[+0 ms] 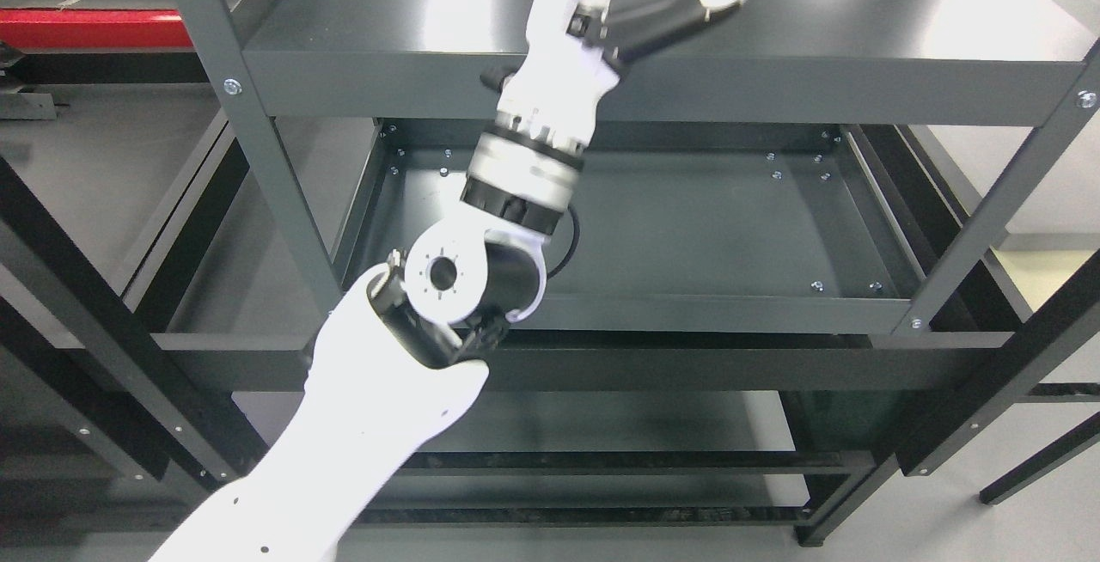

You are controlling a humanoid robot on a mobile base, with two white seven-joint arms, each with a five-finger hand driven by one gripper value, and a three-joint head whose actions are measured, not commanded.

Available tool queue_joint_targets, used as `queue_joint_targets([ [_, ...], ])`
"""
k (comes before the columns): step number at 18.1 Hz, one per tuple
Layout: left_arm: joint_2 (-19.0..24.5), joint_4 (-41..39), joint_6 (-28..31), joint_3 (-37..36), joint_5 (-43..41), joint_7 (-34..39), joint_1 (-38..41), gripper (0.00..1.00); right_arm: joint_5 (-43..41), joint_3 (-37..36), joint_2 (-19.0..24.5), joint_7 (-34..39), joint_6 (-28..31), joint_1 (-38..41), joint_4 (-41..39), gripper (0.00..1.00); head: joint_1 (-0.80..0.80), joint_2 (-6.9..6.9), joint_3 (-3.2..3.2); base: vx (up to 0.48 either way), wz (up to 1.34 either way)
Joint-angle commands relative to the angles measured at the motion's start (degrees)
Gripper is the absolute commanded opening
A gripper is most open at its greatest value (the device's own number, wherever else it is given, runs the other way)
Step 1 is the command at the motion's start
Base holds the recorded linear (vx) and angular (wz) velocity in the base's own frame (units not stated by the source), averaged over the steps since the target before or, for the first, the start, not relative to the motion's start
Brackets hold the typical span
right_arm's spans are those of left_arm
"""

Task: Place yellow IKEA cup on middle right shelf
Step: 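Raise the cup with the left hand onto the upper shelf, then set the cup down on the upper shelf and release it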

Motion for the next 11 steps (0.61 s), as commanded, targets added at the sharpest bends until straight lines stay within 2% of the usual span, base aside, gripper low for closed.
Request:
queue_joint_targets([
  [1,1.0,7.6,10.4,2.0,14.4,6.0,-10.1,0.00,-1.4,1.0,-1.0,0.0,0.0,0.8,0.0,0.99,0.00,0.00,0.00,0.000,0.00],
  [4,1.0,13.6,14.0,2.1,17.3,8.5,-11.9,0.00,-1.4,1.0,-1.0,0.0,0.0,0.8,0.0,0.99,0.00,0.00,0.00,0.002,0.01],
  [7,1.0,16.4,17.7,3.2,16.8,9.1,-11.9,0.07,-1.4,1.0,-1.0,0.0,0.0,0.8,0.0,0.99,0.00,0.00,0.00,0.000,0.00],
  [10,1.0,17.7,18.9,3.2,16.0,9.0,-11.6,0.22,-1.4,1.0,-1.0,0.0,0.0,0.8,0.0,0.99,0.00,0.00,0.00,0.000,0.00],
  [11,1.0,17.7,20.0,3.1,15.4,8.8,-11.5,0.34,-1.4,1.0,-1.0,0.0,0.0,0.7,0.0,0.99,0.00,0.00,0.00,0.000,0.00],
])
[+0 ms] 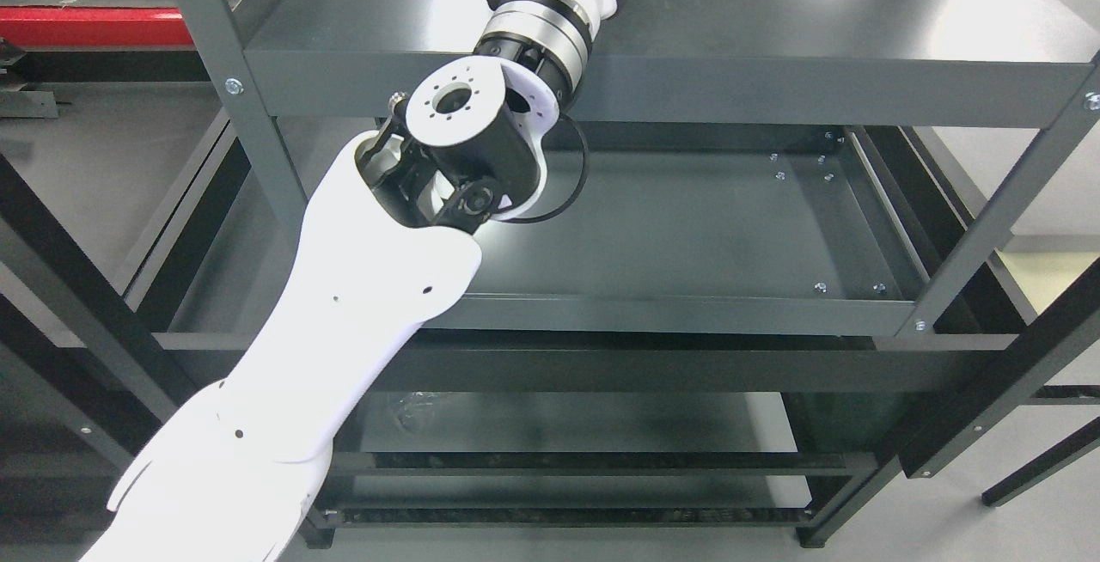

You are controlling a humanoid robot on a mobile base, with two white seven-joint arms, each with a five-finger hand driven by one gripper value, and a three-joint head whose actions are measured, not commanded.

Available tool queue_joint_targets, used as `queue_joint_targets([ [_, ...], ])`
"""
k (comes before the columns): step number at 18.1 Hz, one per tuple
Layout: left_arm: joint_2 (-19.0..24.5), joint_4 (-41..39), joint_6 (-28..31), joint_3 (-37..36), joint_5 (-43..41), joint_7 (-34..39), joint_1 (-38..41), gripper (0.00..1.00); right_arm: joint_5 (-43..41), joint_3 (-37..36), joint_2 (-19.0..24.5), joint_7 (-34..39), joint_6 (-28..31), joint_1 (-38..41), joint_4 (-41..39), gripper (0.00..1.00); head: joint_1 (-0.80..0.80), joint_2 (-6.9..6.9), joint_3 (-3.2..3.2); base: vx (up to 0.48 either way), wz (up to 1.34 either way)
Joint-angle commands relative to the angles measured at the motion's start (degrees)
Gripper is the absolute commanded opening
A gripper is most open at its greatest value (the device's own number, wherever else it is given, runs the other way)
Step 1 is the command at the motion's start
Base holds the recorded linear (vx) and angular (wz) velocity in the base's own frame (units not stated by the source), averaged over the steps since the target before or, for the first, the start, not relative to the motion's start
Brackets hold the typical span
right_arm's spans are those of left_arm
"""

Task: Place yellow IKEA cup on middle right shelf
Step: 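Set the cup down on the upper shelf and release it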

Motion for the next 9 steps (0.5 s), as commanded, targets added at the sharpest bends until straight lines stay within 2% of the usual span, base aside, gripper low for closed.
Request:
queue_joint_targets([
  [1,1.0,8.1,4.2,1.3,0.4,-0.4,-1.3,0.46,-1.4,1.0,-1.0,-0.1,0.0,0.8,0.0,0.99,0.00,0.00,0.00,0.000,0.00],
  [4,1.0,7.5,8.2,1.3,-1.4,-0.6,-1.3,0.76,-1.4,1.0,-1.0,-0.1,0.0,0.8,0.0,0.99,0.00,0.00,0.00,0.000,0.00],
  [9,1.0,4.5,8.3,1.4,-1.4,-1.5,-1.3,0.89,-1.4,1.0,-1.0,-0.1,0.0,0.8,0.0,0.99,0.00,0.00,0.00,0.000,0.00],
])
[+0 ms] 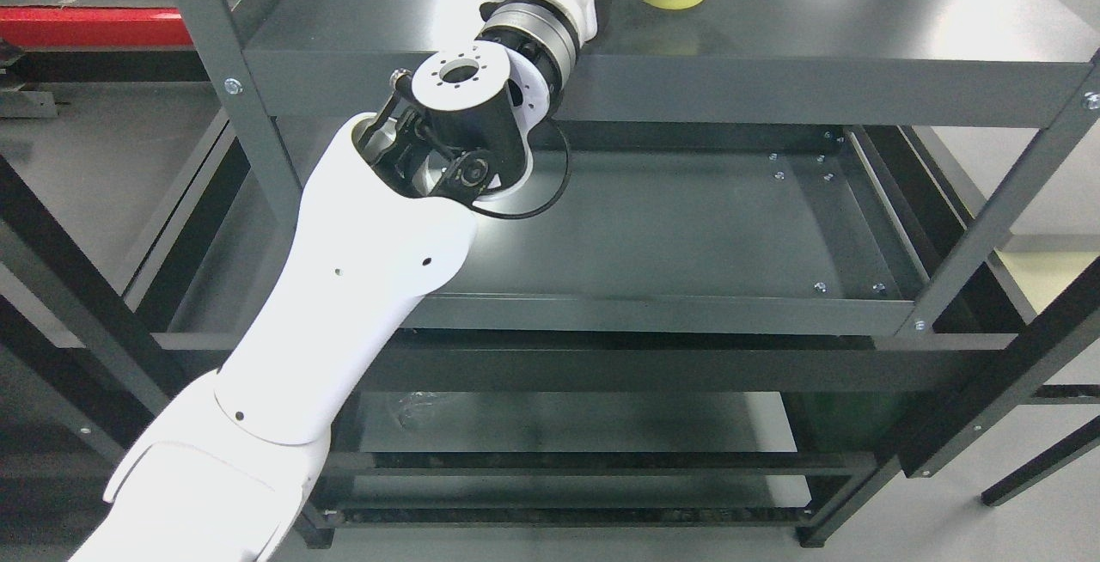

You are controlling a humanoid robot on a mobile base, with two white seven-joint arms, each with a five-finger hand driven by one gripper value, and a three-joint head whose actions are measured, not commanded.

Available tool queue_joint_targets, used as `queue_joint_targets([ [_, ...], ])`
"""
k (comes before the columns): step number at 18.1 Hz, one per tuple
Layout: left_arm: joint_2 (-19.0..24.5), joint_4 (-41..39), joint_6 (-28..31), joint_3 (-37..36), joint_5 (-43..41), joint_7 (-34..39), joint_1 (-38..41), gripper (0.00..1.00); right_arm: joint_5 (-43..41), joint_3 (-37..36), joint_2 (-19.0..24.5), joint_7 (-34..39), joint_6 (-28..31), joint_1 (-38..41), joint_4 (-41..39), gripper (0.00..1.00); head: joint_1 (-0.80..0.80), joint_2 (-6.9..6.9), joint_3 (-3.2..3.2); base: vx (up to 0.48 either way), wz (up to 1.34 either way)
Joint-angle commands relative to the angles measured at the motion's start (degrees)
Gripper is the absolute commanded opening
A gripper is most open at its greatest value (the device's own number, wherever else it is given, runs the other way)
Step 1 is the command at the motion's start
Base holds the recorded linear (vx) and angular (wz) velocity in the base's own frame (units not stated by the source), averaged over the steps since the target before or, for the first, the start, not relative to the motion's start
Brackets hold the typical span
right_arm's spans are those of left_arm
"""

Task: Place yellow IKEA cup on middle right shelf
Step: 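Set the cup down on the upper shelf and release it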

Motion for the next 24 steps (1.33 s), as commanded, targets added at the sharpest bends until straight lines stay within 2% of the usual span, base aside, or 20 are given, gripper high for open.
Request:
queue_joint_targets([
  [1,1.0,-0.1,0.4,0.6,-0.5,-0.7,-0.2,0.92,-1.4,1.0,-1.0,-0.2,0.0,0.8,0.0,0.99,0.00,0.00,0.00,0.000,0.00],
  [4,1.0,-0.7,0.5,0.7,-0.6,-0.7,-0.2,0.98,-1.4,1.0,-1.0,-0.2,0.0,0.8,0.0,0.99,0.00,0.00,0.00,0.000,0.00],
  [12,1.0,-6.0,-0.1,7.2,-3.5,-0.6,0.4,0.99,-1.4,1.0,-1.0,-0.2,0.0,0.8,0.0,0.99,0.00,0.00,0.00,0.000,0.00],
  [15,1.0,-7.3,-1.8,7.9,-8.3,-1.6,0.4,0.99,-1.4,1.0,-1.0,-0.2,0.0,0.8,0.0,0.99,0.00,0.00,0.00,0.000,0.00],
  [17,1.0,-7.3,-5.9,7.8,-15.8,-5.9,1.0,0.99,-1.4,1.0,-1.0,-0.2,0.0,0.8,0.0,0.99,0.00,0.00,0.00,0.000,0.00],
  [21,1.0,-8.8,-11.3,7.6,-26.9,-20.3,3.4,0.99,-1.4,1.0,-1.0,-0.2,0.0,0.8,0.0,1.00,0.00,0.00,0.00,0.000,0.00],
  [24,1.0,-10.0,-11.9,8.1,-29.0,-30.4,4.4,0.99,-1.4,1.0,-1.0,-0.2,0.0,0.8,0.0,0.99,0.00,0.00,0.00,-0.007,0.00],
])
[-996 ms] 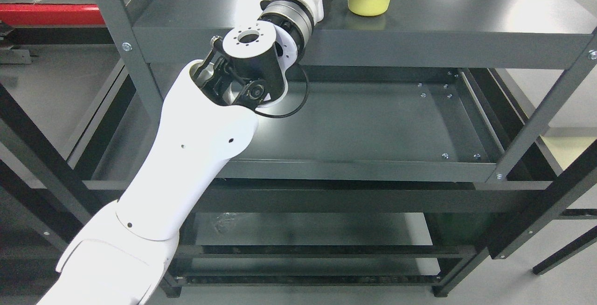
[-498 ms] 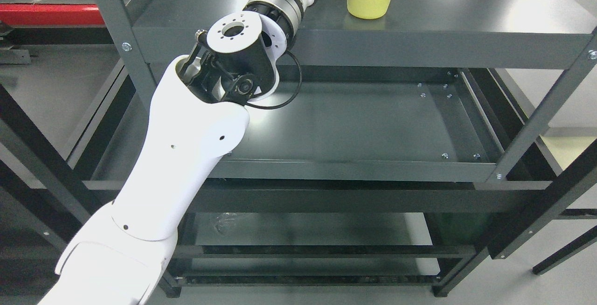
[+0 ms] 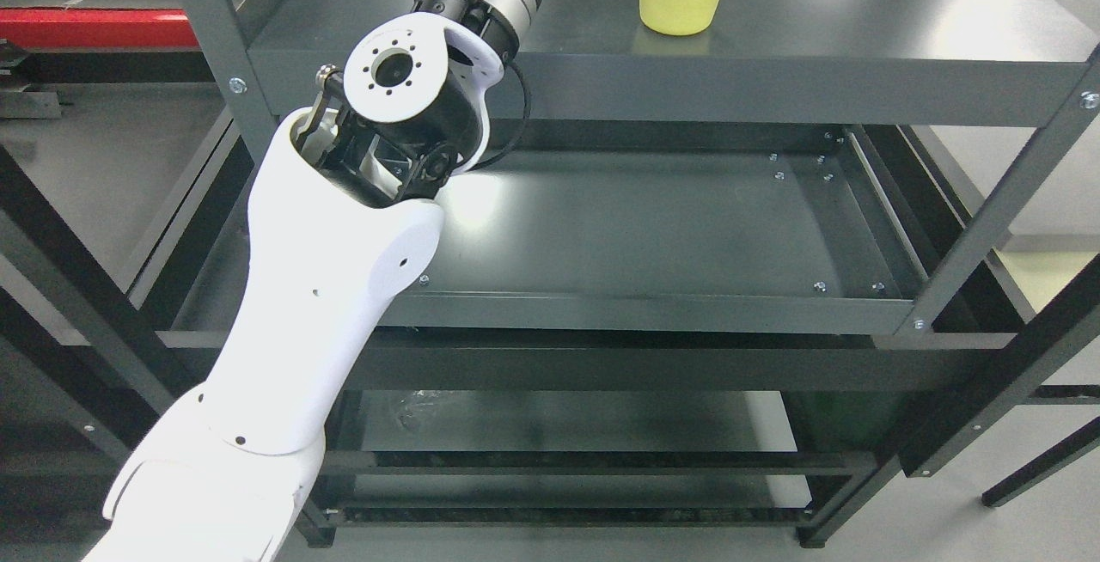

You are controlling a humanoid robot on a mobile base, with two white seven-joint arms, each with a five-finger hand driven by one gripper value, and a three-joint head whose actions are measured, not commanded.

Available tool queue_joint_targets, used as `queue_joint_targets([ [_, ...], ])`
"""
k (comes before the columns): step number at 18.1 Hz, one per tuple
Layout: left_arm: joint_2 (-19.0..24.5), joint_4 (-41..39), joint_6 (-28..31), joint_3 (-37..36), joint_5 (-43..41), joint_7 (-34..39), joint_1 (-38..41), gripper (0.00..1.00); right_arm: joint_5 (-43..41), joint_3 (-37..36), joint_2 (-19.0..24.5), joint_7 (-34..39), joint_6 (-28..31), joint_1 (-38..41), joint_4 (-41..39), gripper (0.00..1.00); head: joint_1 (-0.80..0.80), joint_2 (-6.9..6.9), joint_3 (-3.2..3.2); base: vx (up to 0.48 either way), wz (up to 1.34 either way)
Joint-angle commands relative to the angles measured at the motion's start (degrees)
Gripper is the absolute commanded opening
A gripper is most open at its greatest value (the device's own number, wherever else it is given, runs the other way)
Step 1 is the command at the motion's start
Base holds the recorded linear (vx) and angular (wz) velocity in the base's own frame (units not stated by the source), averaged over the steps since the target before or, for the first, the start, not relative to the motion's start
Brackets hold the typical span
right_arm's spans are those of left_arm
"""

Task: Place yellow IKEA cup on middle right shelf

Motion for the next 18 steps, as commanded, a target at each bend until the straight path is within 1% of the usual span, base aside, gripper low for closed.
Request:
queue_joint_targets([
  [1,1.0,-3.9,-1.1,2.3,-7.9,-11.9,2.0,0.99,-1.4,1.0,-1.0,0.0,0.0,0.8,0.0,0.99,0.00,0.00,0.00,-0.020,0.01],
  [6,1.6,-3.5,-1.0,2.7,-7.8,-34.4,4.4,0.99,-1.4,1.0,-1.0,0.0,0.0,0.8,0.0,0.99,0.00,0.00,0.00,-0.088,0.05],
  [9,2.3,-2.0,-1.0,2.8,-7.4,-44.3,7.1,0.99,-1.4,1.0,-1.0,0.0,0.0,0.8,0.0,0.99,0.00,0.00,0.00,-0.165,0.06],
  [10,2.5,-1.2,-1.0,2.7,-7.1,-46.5,8.0,0.99,-1.4,1.0,-1.0,0.0,0.0,0.8,0.0,0.99,0.00,0.00,0.00,-0.137,-0.12],
  [12,2.8,1.3,-1.0,2.3,-7.0,-48.6,10.6,0.99,-1.4,1.0,-1.0,0.0,0.0,0.8,0.0,0.99,0.00,0.00,0.00,-0.128,-0.17],
  [15,3.0,5.4,-1.0,2.1,-7.2,-48.1,14.8,0.99,-1.4,1.0,-1.0,0.0,0.0,0.8,0.0,0.99,0.00,0.00,0.00,-0.104,-0.19],
  [18,2.2,9.2,-1.8,4.4,-8.1,-47.2,20.0,0.99,-1.4,1.0,-1.0,0.0,0.0,0.8,0.0,0.99,0.00,0.00,0.00,-0.061,-0.02],
])
